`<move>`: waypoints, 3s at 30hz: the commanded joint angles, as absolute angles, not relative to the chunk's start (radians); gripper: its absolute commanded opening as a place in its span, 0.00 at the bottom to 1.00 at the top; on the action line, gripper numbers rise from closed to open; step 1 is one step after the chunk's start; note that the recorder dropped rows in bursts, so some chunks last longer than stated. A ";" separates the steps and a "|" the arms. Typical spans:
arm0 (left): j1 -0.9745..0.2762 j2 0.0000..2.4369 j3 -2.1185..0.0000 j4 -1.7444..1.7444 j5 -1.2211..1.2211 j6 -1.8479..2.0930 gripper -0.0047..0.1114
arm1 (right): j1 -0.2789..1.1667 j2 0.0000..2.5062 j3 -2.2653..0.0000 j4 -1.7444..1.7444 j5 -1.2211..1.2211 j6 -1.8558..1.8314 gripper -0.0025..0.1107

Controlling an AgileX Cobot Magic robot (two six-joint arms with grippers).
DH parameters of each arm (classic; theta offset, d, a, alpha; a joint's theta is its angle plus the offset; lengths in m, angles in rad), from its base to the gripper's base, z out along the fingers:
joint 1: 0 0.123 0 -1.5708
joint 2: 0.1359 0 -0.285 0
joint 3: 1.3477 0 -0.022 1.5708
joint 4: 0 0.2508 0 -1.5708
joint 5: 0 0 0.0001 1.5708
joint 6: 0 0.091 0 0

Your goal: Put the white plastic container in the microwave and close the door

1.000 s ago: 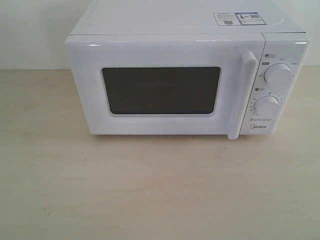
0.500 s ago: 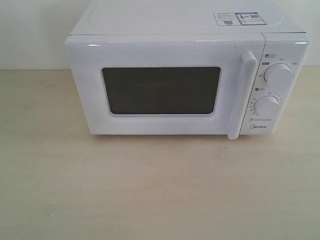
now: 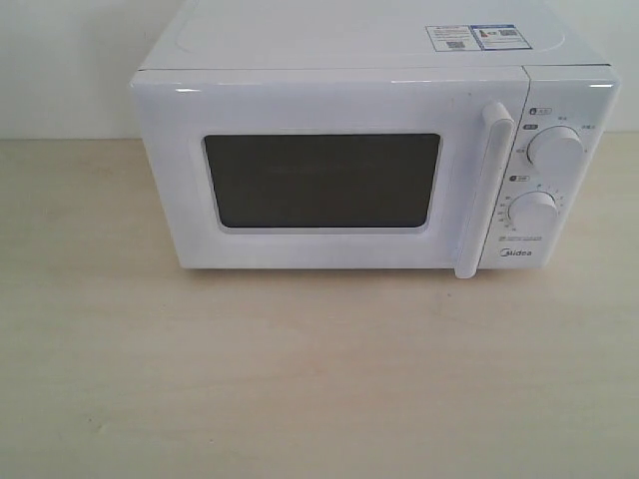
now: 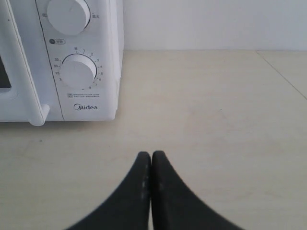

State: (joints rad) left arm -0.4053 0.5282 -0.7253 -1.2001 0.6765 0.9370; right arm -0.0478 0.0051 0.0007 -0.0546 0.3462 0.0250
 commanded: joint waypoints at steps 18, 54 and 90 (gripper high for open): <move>-0.408 0.525 -0.718 -1.211 0.673 0.935 0.08 | -0.051 0.000 0.000 -0.058 0.343 0.021 0.02; -0.079 0.000 -0.576 -0.530 0.530 0.778 0.08 | -0.051 0.000 0.000 -0.058 0.326 0.023 0.02; -0.057 0.000 0.000 -0.208 0.008 0.187 0.08 | -0.051 0.000 0.000 -0.058 0.326 0.023 0.02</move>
